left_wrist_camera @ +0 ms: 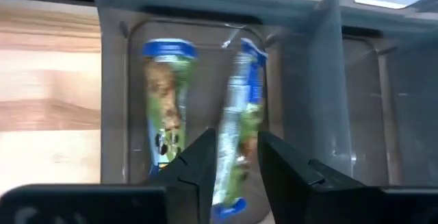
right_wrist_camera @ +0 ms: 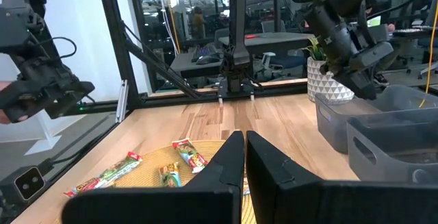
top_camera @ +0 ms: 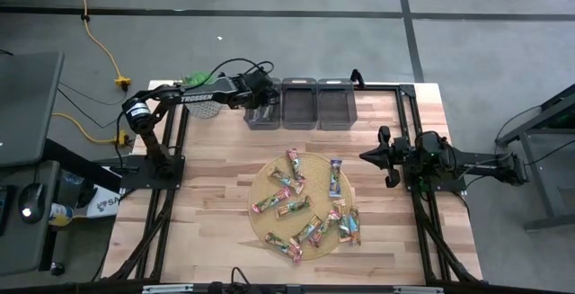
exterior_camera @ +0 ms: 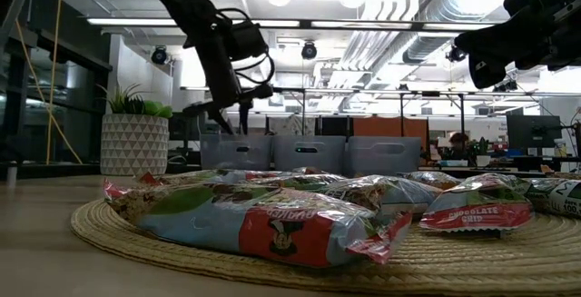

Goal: Pick and place Granola Bars by type
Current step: Put the blue granola bar into the left black bin

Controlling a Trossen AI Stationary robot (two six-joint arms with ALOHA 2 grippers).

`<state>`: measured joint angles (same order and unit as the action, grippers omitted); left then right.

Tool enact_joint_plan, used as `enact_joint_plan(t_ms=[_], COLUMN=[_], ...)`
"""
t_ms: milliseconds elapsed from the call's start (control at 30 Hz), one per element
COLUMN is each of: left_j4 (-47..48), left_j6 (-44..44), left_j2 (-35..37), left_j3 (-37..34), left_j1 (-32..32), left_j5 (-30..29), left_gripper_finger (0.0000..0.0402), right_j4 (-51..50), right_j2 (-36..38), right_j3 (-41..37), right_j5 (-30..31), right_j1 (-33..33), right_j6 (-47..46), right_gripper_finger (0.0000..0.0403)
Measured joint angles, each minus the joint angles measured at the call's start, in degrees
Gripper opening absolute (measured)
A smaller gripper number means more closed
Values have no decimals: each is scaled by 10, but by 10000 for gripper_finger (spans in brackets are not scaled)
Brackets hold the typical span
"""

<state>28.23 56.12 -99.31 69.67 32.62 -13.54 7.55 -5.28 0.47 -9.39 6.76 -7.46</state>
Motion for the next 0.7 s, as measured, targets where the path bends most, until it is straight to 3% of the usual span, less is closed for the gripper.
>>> enact_joint_plan(t_ms=[200, 367, 700], left_j4=[-19, -58, -118], left_j6=[-8, -23, -103], left_j2=[1, 2, 3], left_j3=[0, 3, 107], left_j1=[0, -4, -64], left_j5=[18, 55, 101], left_gripper_finger=[145, 152, 152], right_j4=[0, 0, 0], right_j2=[0, 0, 0], right_j3=[0, 0, 0], right_j5=[0, 0, 0], right_j1=[0, 0, 0], right_j6=[0, 0, 0], right_gripper_finger=[0, 0, 0])
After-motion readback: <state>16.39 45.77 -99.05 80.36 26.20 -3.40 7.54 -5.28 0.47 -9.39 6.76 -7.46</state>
